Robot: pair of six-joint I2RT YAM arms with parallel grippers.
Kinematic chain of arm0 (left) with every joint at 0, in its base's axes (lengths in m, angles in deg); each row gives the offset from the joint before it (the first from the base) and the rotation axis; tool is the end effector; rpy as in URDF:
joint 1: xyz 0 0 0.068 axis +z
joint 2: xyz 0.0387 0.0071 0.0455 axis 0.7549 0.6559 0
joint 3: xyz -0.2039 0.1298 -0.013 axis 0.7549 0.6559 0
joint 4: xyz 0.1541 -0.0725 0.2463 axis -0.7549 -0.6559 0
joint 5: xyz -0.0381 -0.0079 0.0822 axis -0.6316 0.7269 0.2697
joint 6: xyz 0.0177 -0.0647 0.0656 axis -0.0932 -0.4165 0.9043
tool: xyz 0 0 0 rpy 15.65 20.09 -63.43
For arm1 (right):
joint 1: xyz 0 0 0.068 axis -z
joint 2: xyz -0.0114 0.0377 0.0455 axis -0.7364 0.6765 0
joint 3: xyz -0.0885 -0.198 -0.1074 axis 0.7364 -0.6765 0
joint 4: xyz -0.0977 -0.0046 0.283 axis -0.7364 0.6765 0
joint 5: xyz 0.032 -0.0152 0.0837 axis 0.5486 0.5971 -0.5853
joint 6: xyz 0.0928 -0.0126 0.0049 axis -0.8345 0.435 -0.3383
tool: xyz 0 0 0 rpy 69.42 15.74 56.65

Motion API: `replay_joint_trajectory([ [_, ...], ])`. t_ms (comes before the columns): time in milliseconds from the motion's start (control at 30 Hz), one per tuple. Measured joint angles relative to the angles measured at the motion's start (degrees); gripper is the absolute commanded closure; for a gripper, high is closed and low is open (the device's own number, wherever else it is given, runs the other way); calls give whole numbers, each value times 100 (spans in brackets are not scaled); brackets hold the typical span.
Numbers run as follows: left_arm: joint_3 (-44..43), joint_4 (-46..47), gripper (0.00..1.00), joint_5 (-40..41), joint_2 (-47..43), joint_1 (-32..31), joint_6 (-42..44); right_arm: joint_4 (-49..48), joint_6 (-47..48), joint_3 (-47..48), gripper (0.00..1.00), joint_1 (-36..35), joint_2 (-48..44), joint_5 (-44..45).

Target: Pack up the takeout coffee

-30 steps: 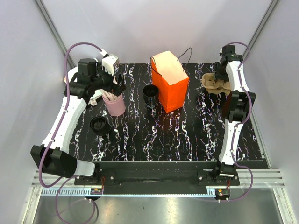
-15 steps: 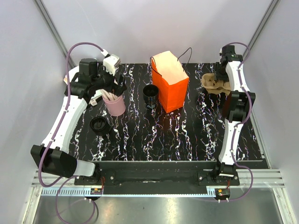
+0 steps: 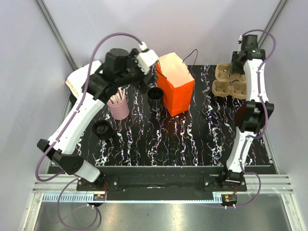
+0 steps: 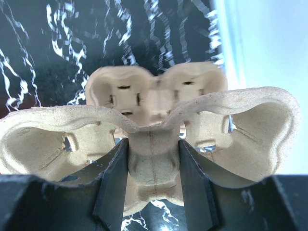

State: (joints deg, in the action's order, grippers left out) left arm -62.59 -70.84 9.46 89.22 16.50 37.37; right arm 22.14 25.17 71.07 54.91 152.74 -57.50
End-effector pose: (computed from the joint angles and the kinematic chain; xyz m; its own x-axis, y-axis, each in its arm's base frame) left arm 0.3273 -0.2272 0.4336 -0.0430 0.4819 -0.8752 0.7474 0.5968 0.2920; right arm 0.5199 -0.0798 0.2927 -0.7671 0.0403 -0.6402 0.1705 0.9749 -0.1429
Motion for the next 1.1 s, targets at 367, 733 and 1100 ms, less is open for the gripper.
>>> replay_joint_trajectory([
  [367, -1368, -356, 1, 470, 1335, -1486, 861, 105, 9, -33, 50, 621, -1139, -260],
  [733, -1707, -450, 7, 164, 2323, -1519, 859, 205, 192, -686, 50, 595, -2702, -608],
  [1100, -2149, -428, 29, 28, 3049, -1523, 820, 238, 365, -1196, 49, 595, -3591, -857],
])
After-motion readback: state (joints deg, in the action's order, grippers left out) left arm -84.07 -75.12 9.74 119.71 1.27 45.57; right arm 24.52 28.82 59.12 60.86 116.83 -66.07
